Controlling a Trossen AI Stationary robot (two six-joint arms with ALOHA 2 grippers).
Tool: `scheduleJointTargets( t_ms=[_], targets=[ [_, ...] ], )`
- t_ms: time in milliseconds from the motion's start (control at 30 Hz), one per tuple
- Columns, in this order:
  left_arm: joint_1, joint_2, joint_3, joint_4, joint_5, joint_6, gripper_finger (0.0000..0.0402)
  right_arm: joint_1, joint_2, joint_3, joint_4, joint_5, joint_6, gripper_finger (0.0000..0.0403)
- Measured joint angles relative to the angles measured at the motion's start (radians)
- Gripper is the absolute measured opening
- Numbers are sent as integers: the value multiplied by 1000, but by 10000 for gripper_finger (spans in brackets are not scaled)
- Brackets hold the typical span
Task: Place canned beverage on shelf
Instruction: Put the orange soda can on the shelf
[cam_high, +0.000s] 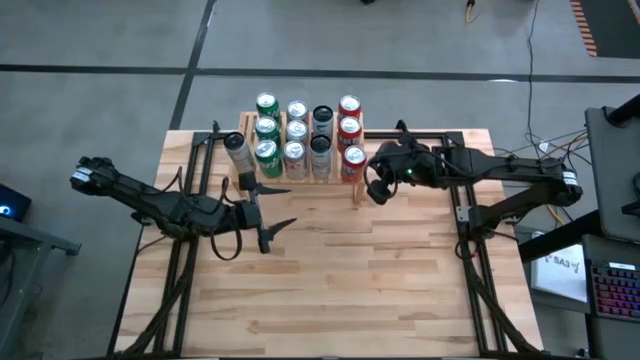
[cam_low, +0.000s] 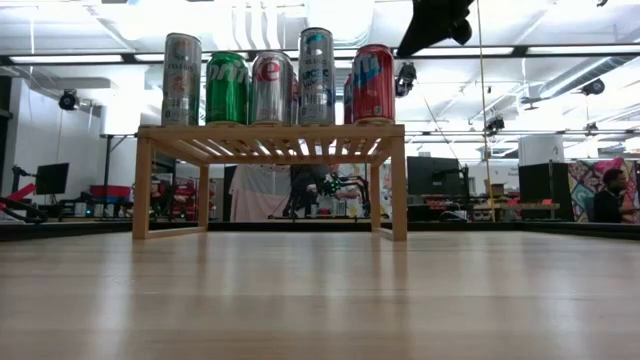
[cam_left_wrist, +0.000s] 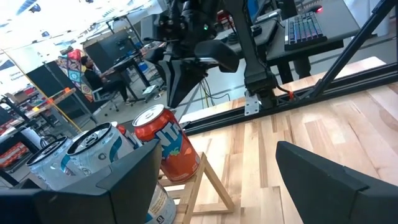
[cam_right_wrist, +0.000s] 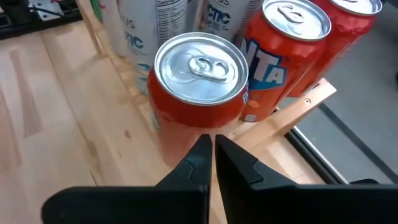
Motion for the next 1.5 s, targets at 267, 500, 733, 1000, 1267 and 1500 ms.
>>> scheduleJointTargets(
  t_ms=[267, 500, 733, 1000, 1267, 1500],
  targets=[
    [0, 0, 0, 0, 0, 2, 301, 0, 2, 0, 10, -71, -1, 9],
    [0, 0, 0, 0, 0, 6, 301, -3, 48, -1, 30, -70, -19, 9],
    [0, 0, 0, 0, 0, 6, 301, -7, 66, 1, 26, -45, -25, 9],
    [0, 0, 0, 0, 0, 6, 301, -20, 70, 6, 45, 17, -83, 9],
    [0, 0, 0, 0, 0, 3, 301, -31, 75, 6, 51, 33, -95, 9],
    [0, 0, 0, 0, 0, 3, 301, -31, 70, 6, 39, -60, -54, 9]
  ],
)
